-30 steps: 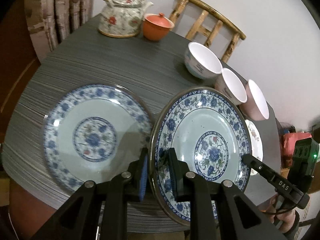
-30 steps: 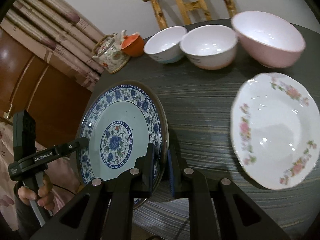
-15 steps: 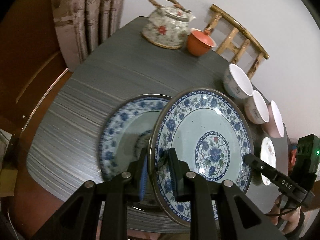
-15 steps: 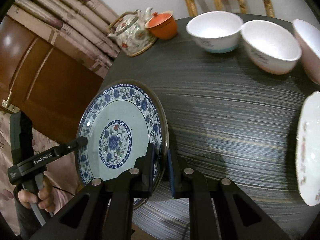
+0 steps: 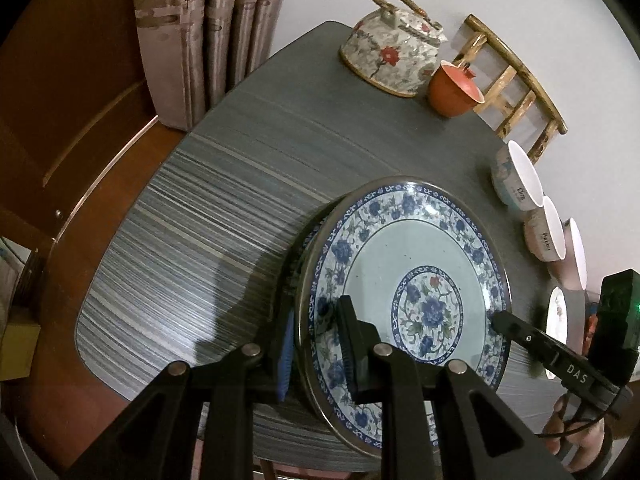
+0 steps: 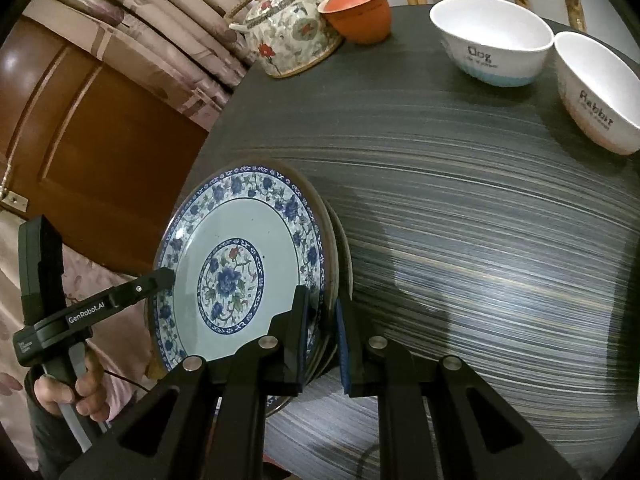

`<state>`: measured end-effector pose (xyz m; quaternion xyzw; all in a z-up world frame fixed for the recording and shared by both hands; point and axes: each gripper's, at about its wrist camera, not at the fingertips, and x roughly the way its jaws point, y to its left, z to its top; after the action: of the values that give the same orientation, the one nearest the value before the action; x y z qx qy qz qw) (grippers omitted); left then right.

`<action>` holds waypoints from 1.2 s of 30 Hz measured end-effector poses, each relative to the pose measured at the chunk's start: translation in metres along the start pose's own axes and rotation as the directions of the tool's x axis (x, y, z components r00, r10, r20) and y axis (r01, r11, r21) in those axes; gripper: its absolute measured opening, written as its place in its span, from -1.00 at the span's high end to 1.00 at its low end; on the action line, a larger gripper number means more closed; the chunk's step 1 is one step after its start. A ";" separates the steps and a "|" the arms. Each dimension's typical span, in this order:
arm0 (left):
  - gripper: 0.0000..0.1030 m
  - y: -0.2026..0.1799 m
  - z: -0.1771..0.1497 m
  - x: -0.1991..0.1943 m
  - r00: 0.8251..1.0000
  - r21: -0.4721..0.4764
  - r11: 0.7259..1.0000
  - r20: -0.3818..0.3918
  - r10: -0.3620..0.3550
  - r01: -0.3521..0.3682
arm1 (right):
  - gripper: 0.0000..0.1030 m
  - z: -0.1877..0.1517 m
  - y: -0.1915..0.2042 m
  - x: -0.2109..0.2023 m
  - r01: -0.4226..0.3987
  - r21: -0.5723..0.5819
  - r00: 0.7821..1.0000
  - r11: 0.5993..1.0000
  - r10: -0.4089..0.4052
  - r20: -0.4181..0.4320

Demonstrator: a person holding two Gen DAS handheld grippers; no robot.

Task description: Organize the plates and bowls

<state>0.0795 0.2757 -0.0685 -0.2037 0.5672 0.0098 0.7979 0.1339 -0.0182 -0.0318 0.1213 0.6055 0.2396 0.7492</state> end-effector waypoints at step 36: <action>0.52 -0.023 0.006 0.019 0.971 0.132 0.963 -0.020 0.240 -0.235 | 0.57 0.002 0.011 0.021 0.076 -0.066 0.996 0.995 -0.080 -0.050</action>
<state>0.0977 0.2523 -0.0772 -0.0823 0.6014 0.0650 0.7921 0.1366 0.0018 -0.0440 0.0673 0.6212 0.2324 0.7454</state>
